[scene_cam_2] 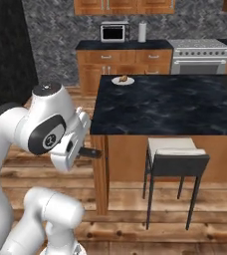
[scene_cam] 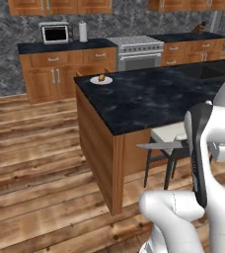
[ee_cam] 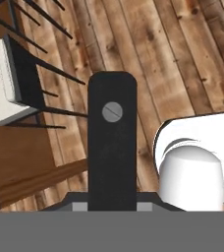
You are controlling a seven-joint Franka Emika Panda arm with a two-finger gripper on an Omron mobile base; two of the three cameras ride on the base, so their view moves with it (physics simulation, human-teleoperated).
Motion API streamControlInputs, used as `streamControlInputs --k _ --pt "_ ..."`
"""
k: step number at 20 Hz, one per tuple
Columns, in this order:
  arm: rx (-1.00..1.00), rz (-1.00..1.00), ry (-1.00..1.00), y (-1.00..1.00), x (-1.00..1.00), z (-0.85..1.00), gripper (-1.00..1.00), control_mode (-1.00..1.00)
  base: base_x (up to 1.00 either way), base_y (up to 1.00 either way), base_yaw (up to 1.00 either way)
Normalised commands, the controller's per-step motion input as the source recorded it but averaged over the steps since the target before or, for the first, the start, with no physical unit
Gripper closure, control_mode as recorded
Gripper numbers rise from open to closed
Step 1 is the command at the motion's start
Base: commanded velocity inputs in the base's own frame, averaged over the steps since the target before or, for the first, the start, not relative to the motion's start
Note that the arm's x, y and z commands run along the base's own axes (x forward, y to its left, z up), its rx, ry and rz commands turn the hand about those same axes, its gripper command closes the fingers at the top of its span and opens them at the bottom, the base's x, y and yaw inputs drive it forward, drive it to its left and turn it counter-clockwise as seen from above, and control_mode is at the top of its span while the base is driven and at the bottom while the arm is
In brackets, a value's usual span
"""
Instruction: Pick up the knife from the drawer and place it on the cutting board. Then place the meat from the plate to the cutting board.
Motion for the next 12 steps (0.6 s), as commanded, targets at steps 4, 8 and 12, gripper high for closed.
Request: streamControlInputs --k 4,8,12 --pt "0.0 0.0 0.0 0.0 0.0 0.0 1.0 1.0 0.0 -1.0 0.1" --pt "0.0 0.0 0.0 0.0 0.0 0.0 1.0 1.0 0.0 -1.0 0.12" --pt "0.0 0.0 0.0 0.0 0.0 0.0 1.0 1.0 0.0 -1.0 0.11"
